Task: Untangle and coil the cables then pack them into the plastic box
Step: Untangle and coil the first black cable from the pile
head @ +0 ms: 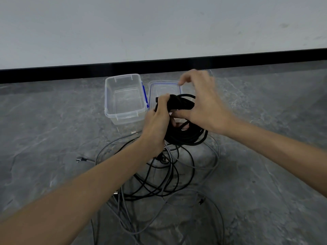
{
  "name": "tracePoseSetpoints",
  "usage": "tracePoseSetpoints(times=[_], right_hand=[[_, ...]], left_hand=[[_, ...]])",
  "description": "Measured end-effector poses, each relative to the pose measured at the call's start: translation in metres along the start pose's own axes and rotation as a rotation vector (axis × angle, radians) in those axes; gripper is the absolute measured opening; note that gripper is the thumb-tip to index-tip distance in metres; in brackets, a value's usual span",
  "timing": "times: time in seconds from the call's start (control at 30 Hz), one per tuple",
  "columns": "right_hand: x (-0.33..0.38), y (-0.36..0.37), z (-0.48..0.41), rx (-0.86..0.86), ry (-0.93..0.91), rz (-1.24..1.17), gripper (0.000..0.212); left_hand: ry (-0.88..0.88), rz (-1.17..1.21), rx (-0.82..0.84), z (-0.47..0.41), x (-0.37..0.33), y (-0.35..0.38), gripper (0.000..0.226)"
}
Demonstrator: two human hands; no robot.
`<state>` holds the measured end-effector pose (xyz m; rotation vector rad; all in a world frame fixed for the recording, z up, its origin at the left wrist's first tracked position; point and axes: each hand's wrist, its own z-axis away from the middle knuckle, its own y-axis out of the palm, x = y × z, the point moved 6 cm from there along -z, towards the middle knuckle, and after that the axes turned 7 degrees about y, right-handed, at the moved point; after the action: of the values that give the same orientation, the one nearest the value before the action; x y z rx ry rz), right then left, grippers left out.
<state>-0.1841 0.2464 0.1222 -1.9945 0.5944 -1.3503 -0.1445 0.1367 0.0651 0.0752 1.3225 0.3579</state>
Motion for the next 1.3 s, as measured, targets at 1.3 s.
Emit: tracePoseSetpoints(times=[1.3], right_hand=[[-0.063, 0.045, 0.038, 0.317, 1.078, -1.232, 0.029]], left_hand=[[0.408, -0.616, 0.652, -0.001, 0.016, -0.007, 0.042]])
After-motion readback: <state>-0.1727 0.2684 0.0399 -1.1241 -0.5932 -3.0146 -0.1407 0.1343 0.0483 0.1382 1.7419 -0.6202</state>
